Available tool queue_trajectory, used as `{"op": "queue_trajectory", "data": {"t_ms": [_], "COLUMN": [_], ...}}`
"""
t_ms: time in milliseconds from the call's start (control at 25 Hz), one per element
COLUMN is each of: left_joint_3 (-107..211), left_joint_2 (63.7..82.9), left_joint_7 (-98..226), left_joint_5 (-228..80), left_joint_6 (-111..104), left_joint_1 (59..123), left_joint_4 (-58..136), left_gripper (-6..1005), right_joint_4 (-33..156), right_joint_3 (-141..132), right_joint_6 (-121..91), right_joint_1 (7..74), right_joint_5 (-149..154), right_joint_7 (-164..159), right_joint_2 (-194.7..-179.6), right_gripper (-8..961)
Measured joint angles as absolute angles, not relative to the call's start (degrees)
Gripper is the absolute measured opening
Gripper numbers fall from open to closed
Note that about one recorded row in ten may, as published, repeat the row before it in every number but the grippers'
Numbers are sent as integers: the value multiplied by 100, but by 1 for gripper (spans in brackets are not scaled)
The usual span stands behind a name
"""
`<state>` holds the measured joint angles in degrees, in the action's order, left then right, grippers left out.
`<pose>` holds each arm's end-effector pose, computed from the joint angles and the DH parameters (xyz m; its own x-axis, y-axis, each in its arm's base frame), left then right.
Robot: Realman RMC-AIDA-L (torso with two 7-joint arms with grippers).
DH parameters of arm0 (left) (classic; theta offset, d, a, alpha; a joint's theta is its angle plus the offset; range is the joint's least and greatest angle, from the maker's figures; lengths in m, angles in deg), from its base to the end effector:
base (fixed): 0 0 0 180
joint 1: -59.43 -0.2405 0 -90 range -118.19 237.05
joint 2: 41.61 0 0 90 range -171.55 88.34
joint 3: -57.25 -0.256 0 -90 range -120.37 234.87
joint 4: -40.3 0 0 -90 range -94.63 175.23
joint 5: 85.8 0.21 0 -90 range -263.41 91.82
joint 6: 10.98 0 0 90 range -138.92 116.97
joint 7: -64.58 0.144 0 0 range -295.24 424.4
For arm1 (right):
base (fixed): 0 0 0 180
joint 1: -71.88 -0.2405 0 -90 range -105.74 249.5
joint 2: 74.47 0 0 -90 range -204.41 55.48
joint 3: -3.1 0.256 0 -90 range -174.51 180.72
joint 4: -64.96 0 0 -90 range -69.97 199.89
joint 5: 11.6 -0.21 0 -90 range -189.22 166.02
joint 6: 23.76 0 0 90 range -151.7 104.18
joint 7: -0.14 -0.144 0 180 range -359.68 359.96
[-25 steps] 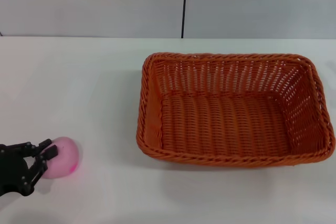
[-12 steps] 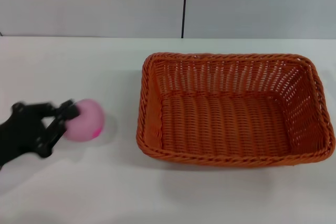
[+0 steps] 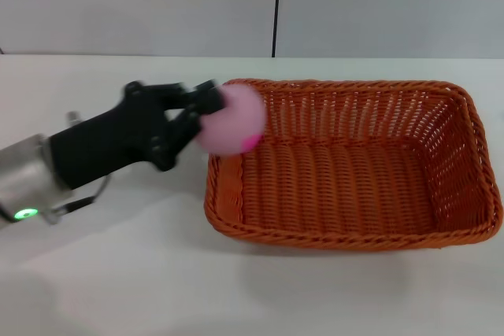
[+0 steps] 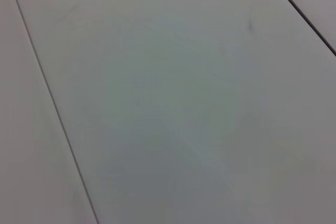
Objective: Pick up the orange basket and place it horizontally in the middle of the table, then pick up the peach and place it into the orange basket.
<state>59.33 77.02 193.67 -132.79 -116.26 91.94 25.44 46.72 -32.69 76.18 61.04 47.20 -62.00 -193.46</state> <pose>-0.2574 0.2865 -0.0119 0.5650 0.1017 0.8188 0.3846 -0.9104 -0.1523 0.3342 0.2403 0.0709 0.1930 0.1540 -0.9690 -0.8307 -0.5000 -0.2449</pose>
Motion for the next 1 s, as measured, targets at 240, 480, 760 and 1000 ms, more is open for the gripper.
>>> {"op": "queue_trajectory", "data": {"t_ms": [240, 480, 760, 1000], "left_joint_3": [5893, 5905, 5957, 6547], "left_joint_2": [7712, 7713, 7712, 7669], "left_joint_7": [19567, 20077, 20172, 20339], "left_joint_5": [-13165, -13103, -13112, -13134], "left_joint_6": [-11015, -10250, -10029, -10053], "left_joint_1": [9579, 9618, 9570, 9179], "left_joint_4": [3460, 4203, 4402, 4270], "left_gripper": [48, 50, 226, 596], "right_joint_4": [4776, 4799, 4800, 4849], "right_joint_3": [-3267, -3218, -3091, -3026], "right_joint_6": [7667, 7670, 7600, 7554], "right_joint_1": [6109, 6147, 6106, 6137], "right_joint_5": [4720, 4720, 4720, 4720], "right_joint_7": [-6200, -6200, -6121, -5694], "right_joint_2": [-19340, -19334, -19318, -19317], "right_gripper": [544, 544, 545, 545]}}
